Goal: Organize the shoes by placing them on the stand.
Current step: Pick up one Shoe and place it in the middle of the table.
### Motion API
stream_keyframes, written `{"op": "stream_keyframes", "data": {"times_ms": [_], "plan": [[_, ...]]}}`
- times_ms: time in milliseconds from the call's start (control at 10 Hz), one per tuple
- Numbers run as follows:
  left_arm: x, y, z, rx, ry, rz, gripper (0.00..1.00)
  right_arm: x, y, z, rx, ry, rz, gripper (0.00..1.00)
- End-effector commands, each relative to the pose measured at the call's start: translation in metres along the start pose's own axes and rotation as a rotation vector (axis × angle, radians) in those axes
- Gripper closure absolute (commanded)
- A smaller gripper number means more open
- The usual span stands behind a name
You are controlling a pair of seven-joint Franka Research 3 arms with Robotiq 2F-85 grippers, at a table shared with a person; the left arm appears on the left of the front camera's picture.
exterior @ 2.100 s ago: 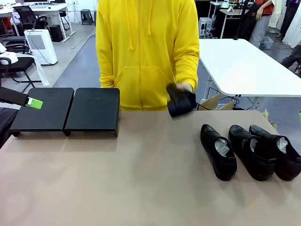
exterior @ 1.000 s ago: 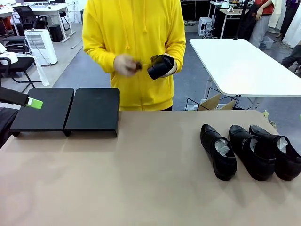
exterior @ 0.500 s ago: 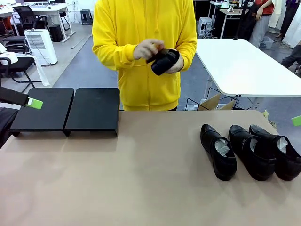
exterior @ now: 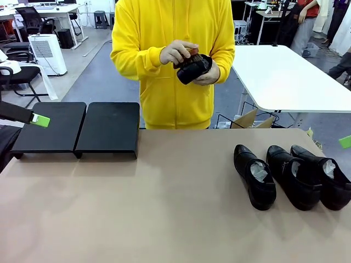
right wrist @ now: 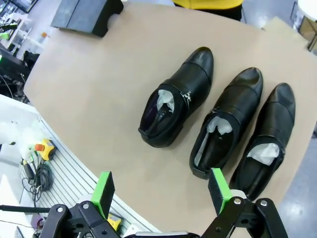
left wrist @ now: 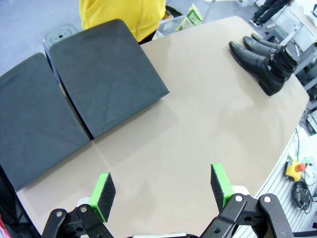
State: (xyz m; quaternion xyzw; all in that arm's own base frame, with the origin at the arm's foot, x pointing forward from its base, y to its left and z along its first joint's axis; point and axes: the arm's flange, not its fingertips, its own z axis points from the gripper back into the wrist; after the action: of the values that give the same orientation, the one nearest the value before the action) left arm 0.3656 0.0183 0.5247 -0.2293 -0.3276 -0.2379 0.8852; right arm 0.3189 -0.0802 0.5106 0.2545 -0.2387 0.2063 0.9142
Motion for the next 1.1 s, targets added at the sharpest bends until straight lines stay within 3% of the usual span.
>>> {"op": "stream_keyframes", "data": {"times_ms": [0,100,300,700,800,1000], "plan": [[-0.001,0.001,0.001,-0.011,-0.003,-0.016,0.0,0.001,0.0,-0.004,-0.002,0.013,-0.001,0.0],[-0.001,0.001,0.001,-0.011,-0.003,-0.016,0.0,0.013,0.011,-0.02,-0.158,0.123,-0.026,0.0],[-0.001,0.001,0.001,-0.011,-0.003,-0.016,0.0,0.04,0.023,-0.053,-0.306,0.314,-0.057,0.0],[-0.001,0.001,0.001,-0.011,-0.003,-0.016,0.0,0.044,-0.006,-0.1,-0.342,0.454,-0.174,0.0],[-0.001,0.001,0.001,-0.011,-0.003,-0.016,0.0,0.043,-0.007,-0.104,-0.334,0.467,-0.14,0.0],[-0.001,0.001,0.001,-0.011,-0.003,-0.016,0.0,0.045,-0.005,-0.106,-0.368,0.415,-0.16,0.39]]}}
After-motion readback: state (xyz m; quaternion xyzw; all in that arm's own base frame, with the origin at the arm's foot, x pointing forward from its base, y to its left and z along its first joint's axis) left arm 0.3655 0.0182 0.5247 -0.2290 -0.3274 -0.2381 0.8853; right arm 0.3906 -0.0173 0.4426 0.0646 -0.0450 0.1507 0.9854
